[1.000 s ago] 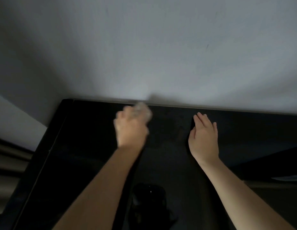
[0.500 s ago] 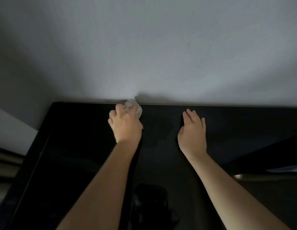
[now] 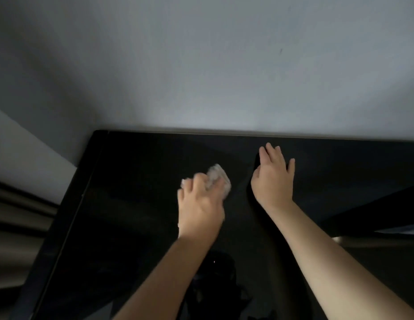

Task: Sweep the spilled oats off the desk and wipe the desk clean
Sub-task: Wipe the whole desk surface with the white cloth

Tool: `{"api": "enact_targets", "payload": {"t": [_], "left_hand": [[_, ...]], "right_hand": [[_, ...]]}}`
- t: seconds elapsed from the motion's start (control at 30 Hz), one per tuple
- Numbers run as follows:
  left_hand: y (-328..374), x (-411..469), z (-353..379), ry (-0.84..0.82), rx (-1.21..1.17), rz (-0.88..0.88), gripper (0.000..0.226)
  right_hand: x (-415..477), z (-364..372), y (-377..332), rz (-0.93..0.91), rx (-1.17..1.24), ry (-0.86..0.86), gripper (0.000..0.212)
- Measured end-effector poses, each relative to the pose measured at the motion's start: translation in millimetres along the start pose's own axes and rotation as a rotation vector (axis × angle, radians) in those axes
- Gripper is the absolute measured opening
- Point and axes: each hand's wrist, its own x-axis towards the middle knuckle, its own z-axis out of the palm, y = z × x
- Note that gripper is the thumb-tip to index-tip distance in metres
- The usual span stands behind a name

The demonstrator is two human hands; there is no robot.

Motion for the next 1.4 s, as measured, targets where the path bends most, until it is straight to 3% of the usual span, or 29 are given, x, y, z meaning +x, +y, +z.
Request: {"api": "enact_targets", "payload": {"t": [0.07,0.1,0.2,0.3,0.33,0.47,0.53,0.7,0.77,0.87,0.9,1.0,1.03,1.17,1.27,1.33,1.4], "left_hand": [[-9,-14,-7,-0.03,-0.034,0.173,0.051],[-27,-12,-13,-0.014,-0.01,0.161,0.055],[-93,-2,-34,0.014,0.09,-0.163,0.043],[-130,2,-43,0.082,0.038,-0.487,0.029],[-118,-3,-42,0.087,0.072,-0.464,0.03],[-58,-45,-29,0.052,0.021,-0.021,0.036],[-82,-36,-36,0.024,0.021,0.009,0.035],[-154,-5,-53,0.124,0.032,-0.578,0.023],[-136,-11,-49,0.121,0.048,-0.487,0.025],[-128,-30,-47,0.043,0.083,-0.116,0.032],[-136,-26,-50,0.048,0.08,-0.123,0.032],[-133,-4,-51,0.082,-0.005,-0.558,0.028],[-114,0,-48,0.047,-0.007,-0.562,0.028],[-28,-15,-31,-0.11,-0.06,-0.153,0.037],[-41,-14,-49,-0.285,-0.309,-0.198,0.063],[-66,-20,-66,-0.288,-0.561,-0.224,0.065],[-96,-31,-76,-0.181,-0.476,-0.232,0.063]], "right_hand": [[-21,0,-15,-0.047,0.004,-0.055,0.054],[-33,2,-21,-0.056,-0.011,-0.1,0.054],[-50,11,-21,-0.055,-0.095,-0.147,0.058],[-48,14,-22,-0.057,-0.123,-0.116,0.06],[-48,15,-23,-0.056,-0.123,-0.109,0.059],[-50,14,-22,-0.06,-0.123,-0.104,0.058],[-50,13,-22,-0.056,-0.122,-0.112,0.058],[-49,14,-23,-0.049,-0.129,-0.101,0.056],[-49,15,-22,-0.051,-0.132,-0.095,0.057],[-50,14,-23,-0.052,-0.139,-0.098,0.057],[-50,14,-23,-0.057,-0.141,-0.095,0.057],[-50,16,-22,-0.057,-0.127,-0.085,0.056],[-50,17,-22,-0.057,-0.124,-0.09,0.056],[-49,11,-20,-0.049,0.068,-0.095,0.052],[-62,-9,-29,-0.057,0.474,-0.019,0.055],[-76,-22,-52,-0.219,0.496,-0.002,0.051],[-86,-17,-89,-0.328,0.401,-0.09,0.051]]}}
